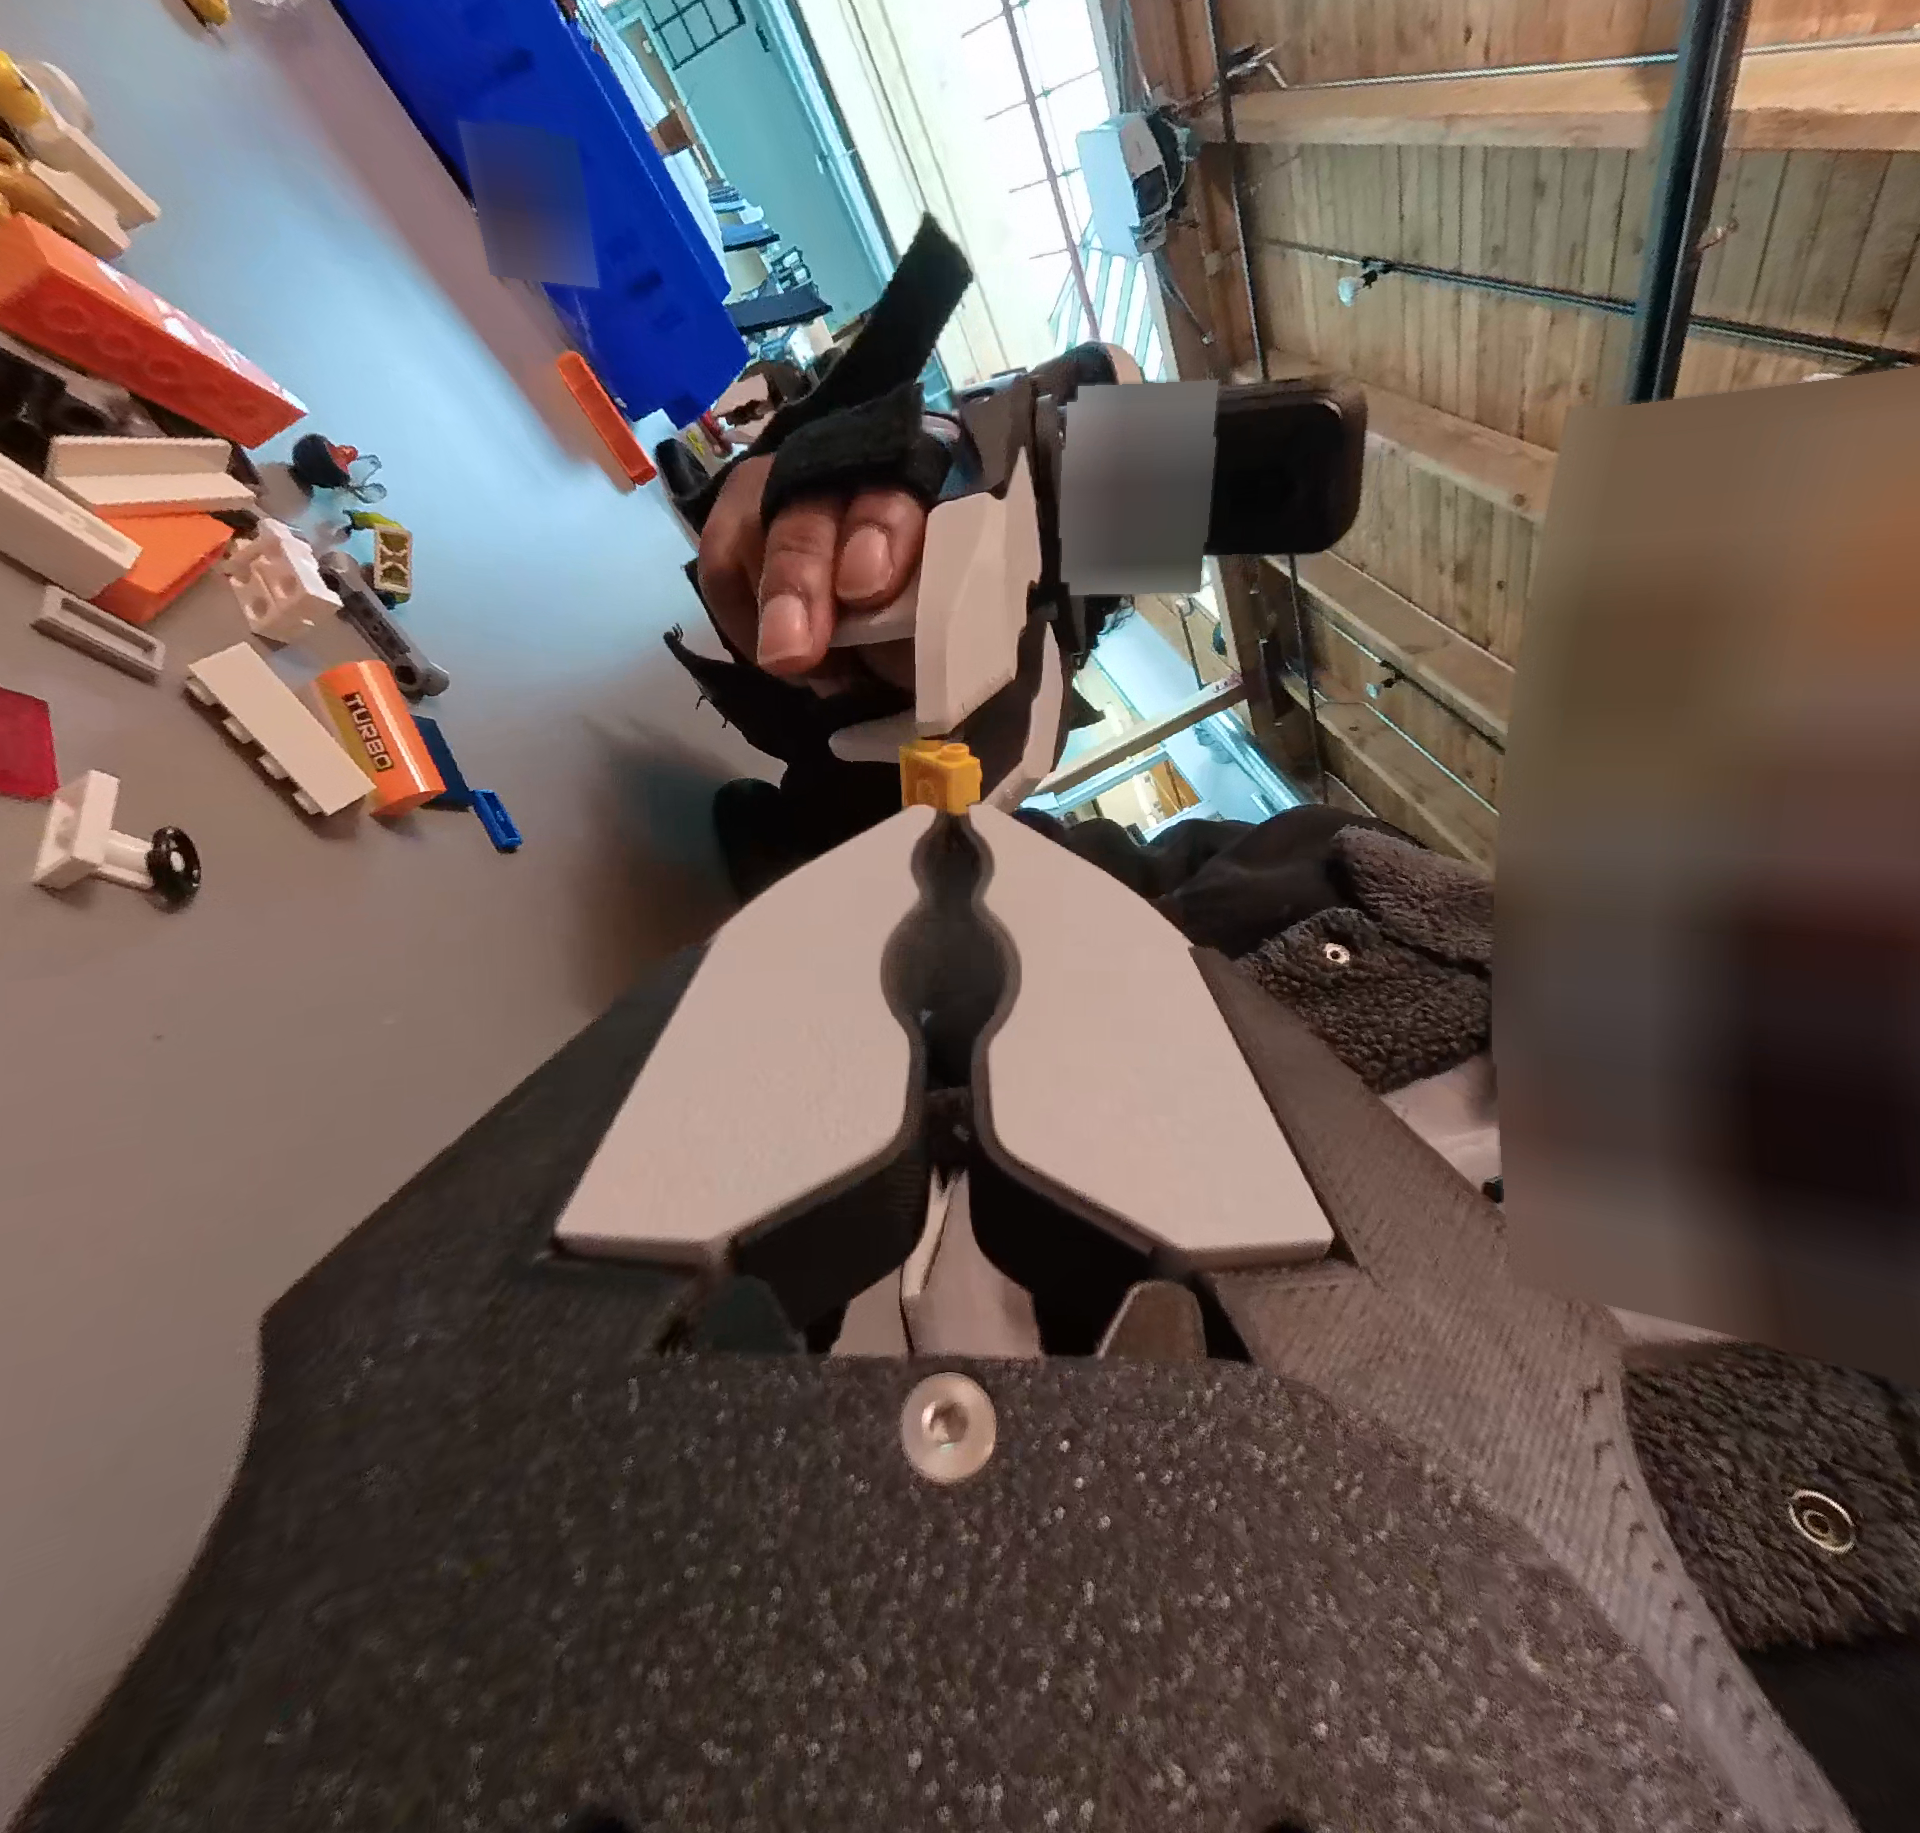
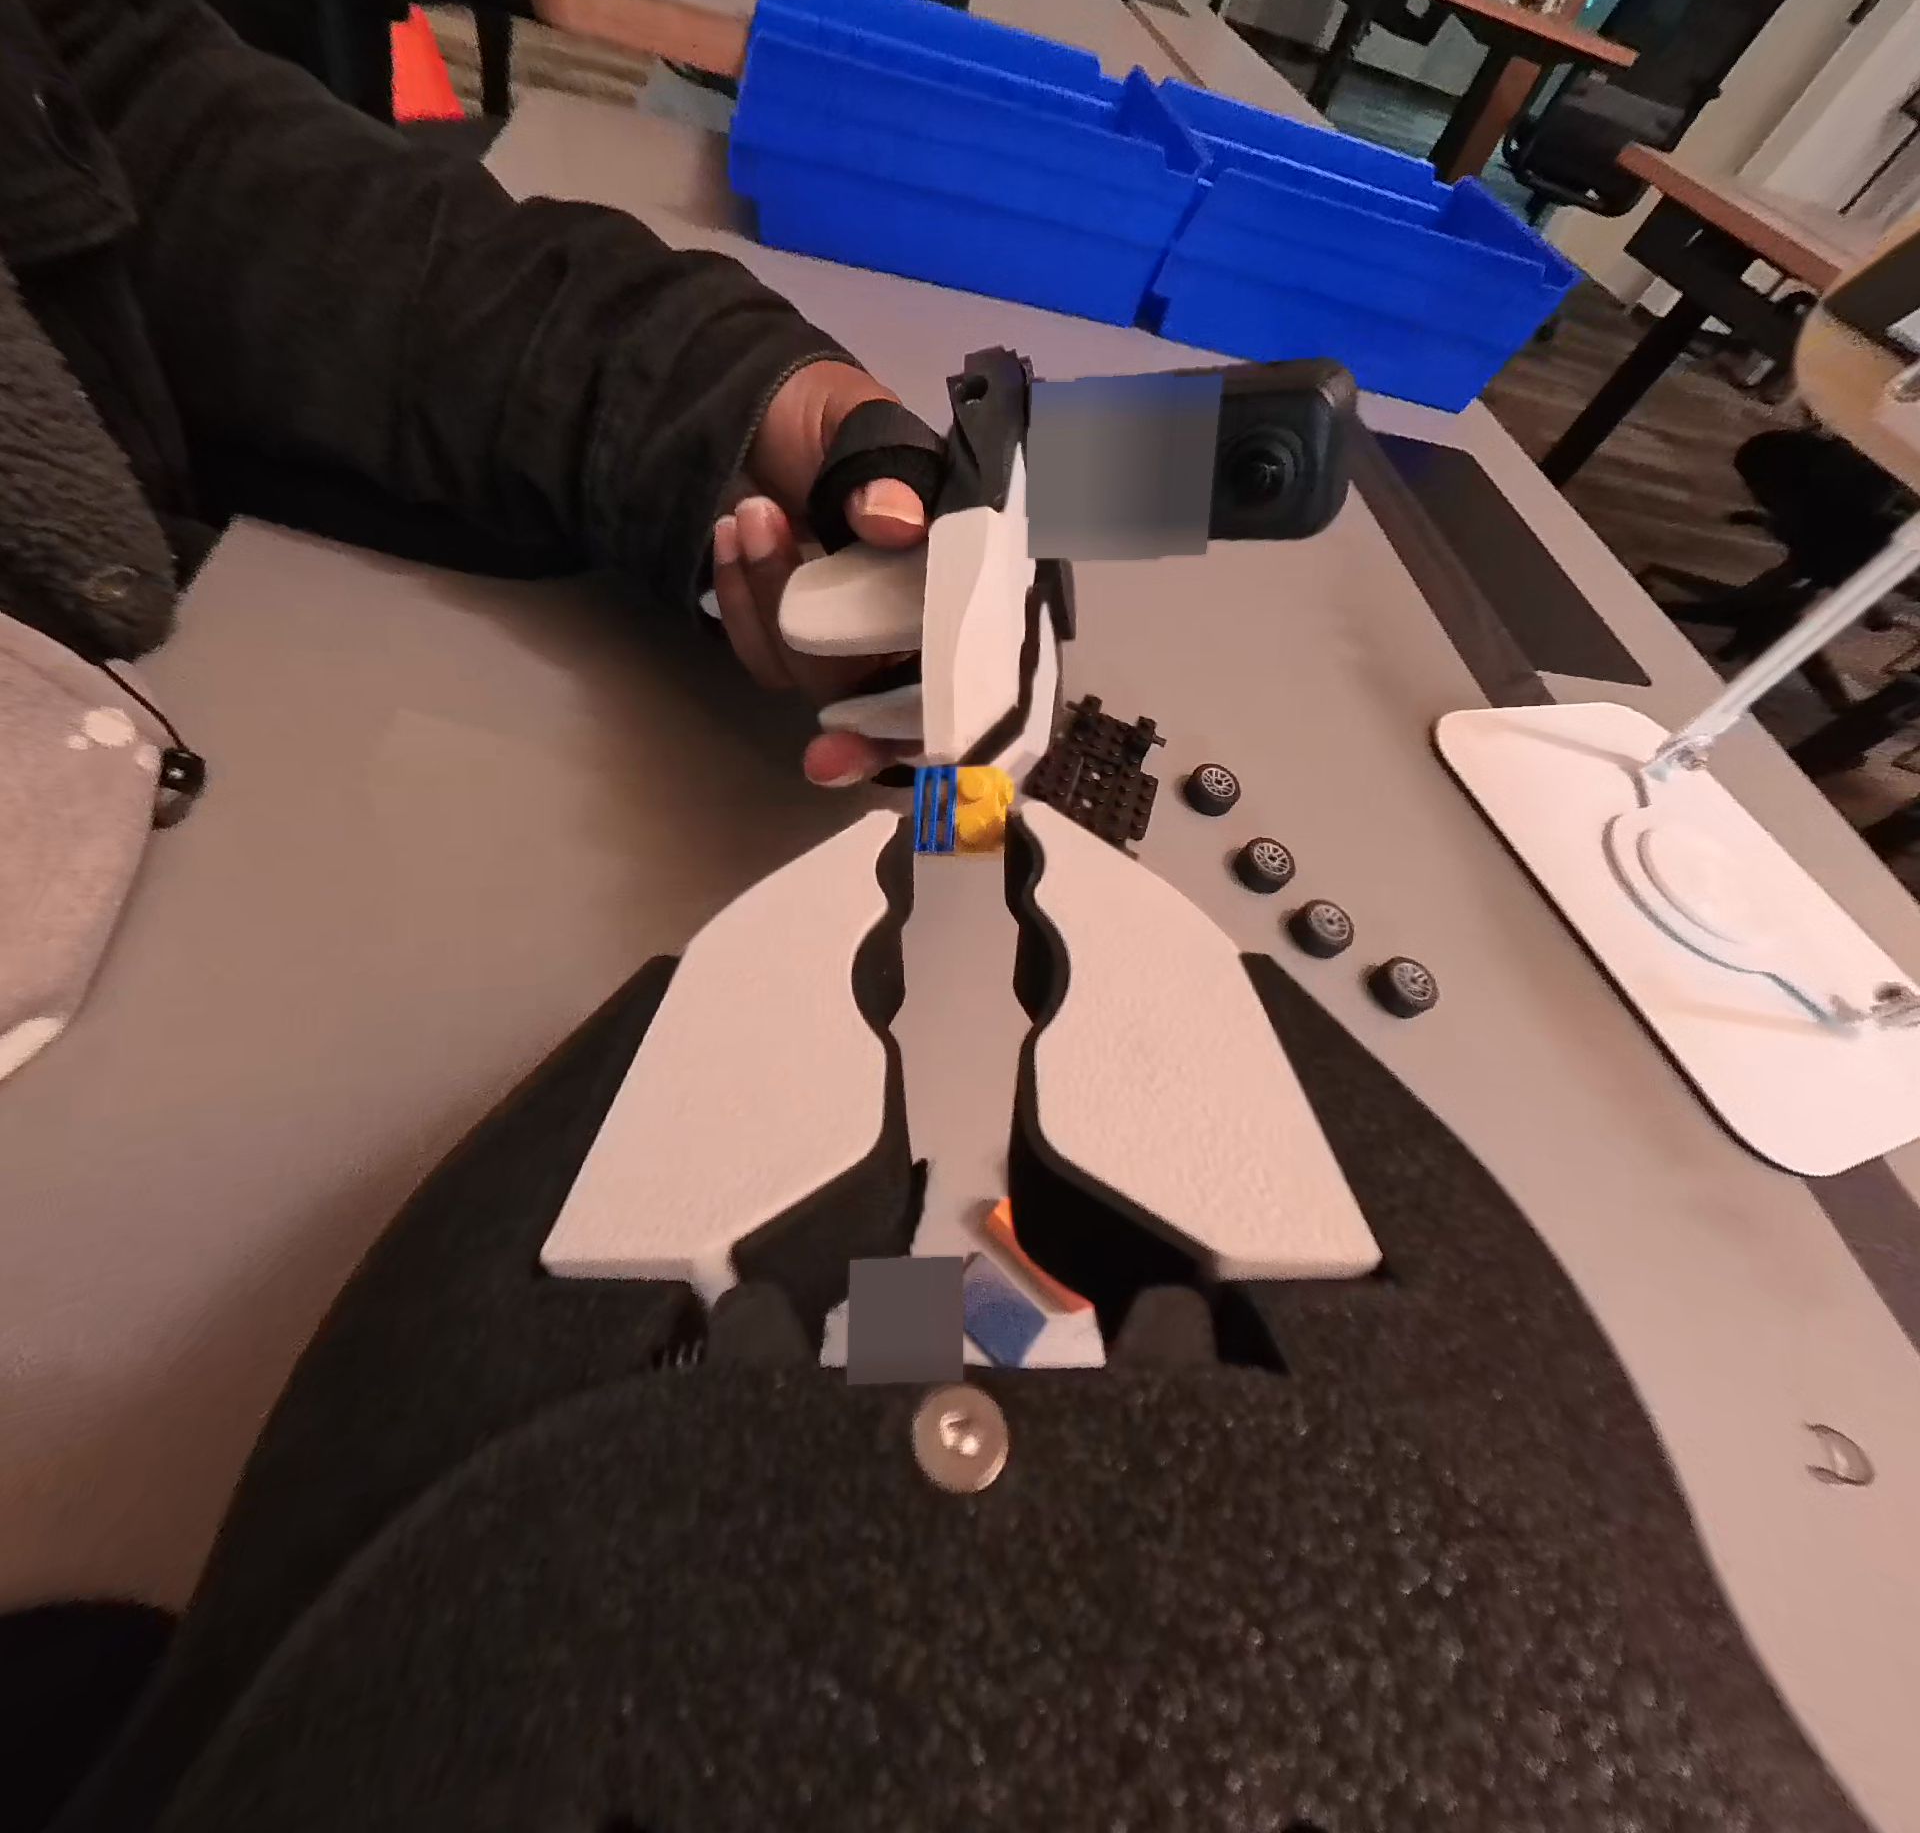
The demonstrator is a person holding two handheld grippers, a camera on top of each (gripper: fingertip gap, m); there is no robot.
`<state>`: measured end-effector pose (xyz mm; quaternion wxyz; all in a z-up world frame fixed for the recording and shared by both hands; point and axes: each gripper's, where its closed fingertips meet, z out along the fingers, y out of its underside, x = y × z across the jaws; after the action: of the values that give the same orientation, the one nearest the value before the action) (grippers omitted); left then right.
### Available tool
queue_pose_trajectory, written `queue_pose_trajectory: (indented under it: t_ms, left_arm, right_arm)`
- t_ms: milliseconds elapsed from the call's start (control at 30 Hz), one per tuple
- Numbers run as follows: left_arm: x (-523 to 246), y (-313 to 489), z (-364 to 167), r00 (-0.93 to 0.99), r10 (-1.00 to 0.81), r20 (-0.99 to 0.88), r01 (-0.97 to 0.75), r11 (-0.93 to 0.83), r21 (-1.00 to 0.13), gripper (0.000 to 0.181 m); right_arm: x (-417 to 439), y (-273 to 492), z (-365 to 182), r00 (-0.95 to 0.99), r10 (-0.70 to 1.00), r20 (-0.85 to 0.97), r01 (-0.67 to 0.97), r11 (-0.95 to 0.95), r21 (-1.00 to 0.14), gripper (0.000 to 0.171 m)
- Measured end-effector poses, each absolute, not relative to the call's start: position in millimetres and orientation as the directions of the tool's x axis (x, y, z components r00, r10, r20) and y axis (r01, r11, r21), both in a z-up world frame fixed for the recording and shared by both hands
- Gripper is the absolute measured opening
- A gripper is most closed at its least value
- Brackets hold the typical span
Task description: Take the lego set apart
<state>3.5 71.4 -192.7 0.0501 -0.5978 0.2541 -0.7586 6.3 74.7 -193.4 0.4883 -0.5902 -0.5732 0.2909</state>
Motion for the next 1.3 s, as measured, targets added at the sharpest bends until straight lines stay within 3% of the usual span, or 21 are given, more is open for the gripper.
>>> queue_pose_trajectory:
  t_ms: [233,500,567,600,800,1100,1300]
  left_arm:
    - [4.4,71.7,-193.6,-0.265,-0.407,0.874,-0.222,-0.857,-0.466,0.0]
    - [4.6,68.3,-187.1,-0.328,-0.358,0.874,-0.222,-0.871,-0.439,0.023]
    - [4.5,63.7,-182.4,-0.365,-0.337,0.868,-0.232,-0.87,-0.435,0.021]
    - [4.7,60.9,-181.1,-0.378,-0.331,0.865,-0.24,-0.867,-0.437,0.017]
    - [6.8,60.0,-182.6,-0.363,-0.358,0.861,-0.237,-0.858,-0.456,0.006]
    - [-1.1,94.0,-196.0,-0.205,-0.452,0.868,-0.122,-0.868,-0.481,0.0]
    - [2.4,94.3,-210.2,-0.1,-0.559,0.823,-0.157,-0.808,-0.567,0.0]
  right_arm:
    - [8.9,77.8,-192.8,0.184,0.968,0.17,0.344,0.099,-0.934,0.016]
    - [0.3,63.1,-185.9,0.126,0.953,0.275,0.338,0.22,-0.915,0.016]
    - [-1.1,60.5,-184.0,0.119,0.947,0.3,0.337,0.246,-0.909,0.016]
    - [-1.2,60.0,-182.9,0.121,0.942,0.314,0.334,0.259,-0.906,0.001]
    - [-2.4,65.7,-182.8,0.162,0.917,0.366,0.355,0.292,-0.888,0.0]
    - [14.7,83.0,-195.9,0.223,0.915,0.335,0.463,0.203,-0.863,0.001]
    - [46.8,53.9,-226.7,0.13,0.978,0.164,0.689,0.03,-0.725,0.018]
